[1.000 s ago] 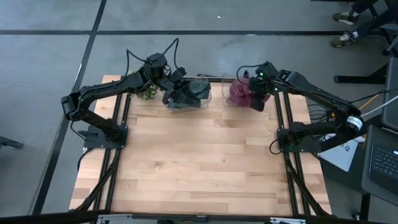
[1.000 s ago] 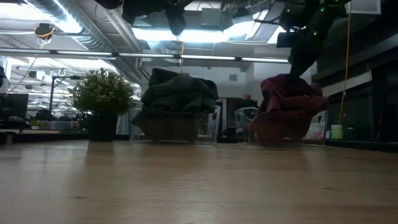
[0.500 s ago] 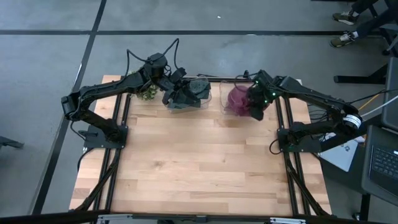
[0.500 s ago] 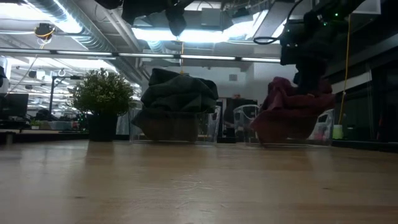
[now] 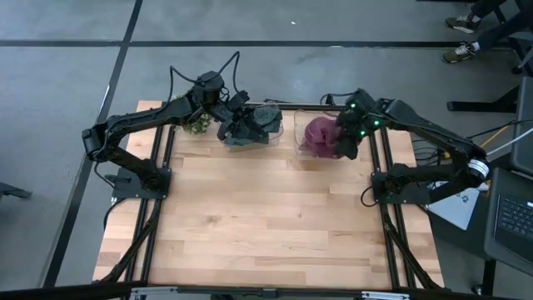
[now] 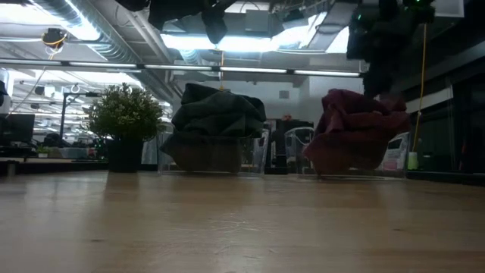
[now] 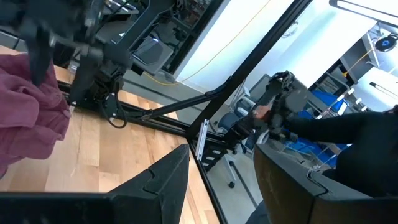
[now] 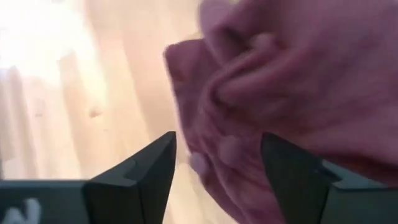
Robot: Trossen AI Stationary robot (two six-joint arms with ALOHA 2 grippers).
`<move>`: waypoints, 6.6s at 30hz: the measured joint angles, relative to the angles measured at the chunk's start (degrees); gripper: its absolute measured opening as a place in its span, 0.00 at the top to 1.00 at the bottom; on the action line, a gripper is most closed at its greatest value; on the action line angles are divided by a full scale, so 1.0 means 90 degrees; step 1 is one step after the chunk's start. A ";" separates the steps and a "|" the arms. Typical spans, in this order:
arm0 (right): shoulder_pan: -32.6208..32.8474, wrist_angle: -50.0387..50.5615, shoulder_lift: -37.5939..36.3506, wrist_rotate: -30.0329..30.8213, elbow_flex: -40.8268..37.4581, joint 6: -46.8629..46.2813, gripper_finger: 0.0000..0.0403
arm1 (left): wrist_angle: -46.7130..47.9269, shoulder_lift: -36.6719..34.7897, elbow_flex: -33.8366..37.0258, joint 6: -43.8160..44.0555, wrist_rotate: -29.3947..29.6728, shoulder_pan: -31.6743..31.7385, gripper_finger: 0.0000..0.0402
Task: Pick & Place hat
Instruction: Put the red cap on the red cap in the right transparent bin, then return to home position
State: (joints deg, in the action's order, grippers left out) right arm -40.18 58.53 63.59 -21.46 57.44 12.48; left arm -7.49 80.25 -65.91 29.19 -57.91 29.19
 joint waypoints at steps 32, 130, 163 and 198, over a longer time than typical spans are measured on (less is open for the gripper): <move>0.0000 -0.2096 -0.3398 -0.0943 -0.1066 -0.1977 0.41 | 0.0049 -0.0193 0.0001 -0.0471 0.1380 -0.0240 0.56; 0.0957 -0.6825 -0.7031 0.1101 -0.6342 -0.1332 0.41 | 0.0751 -0.8918 0.7266 -0.2820 0.6464 -0.1746 0.56; 0.0957 -0.6820 -0.7028 0.1098 -0.6342 -0.1332 0.41 | 0.0777 -0.8293 0.7264 -0.2497 0.6484 -0.1689 0.56; 0.0954 -0.6820 -0.7028 0.1096 -0.6342 -0.1332 0.41 | 0.0780 -0.8293 0.7264 -0.2494 0.6481 -0.1690 0.56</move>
State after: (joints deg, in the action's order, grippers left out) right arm -31.59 -2.85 0.34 -11.60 0.36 0.49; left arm -0.47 5.61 -0.54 6.74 0.42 13.98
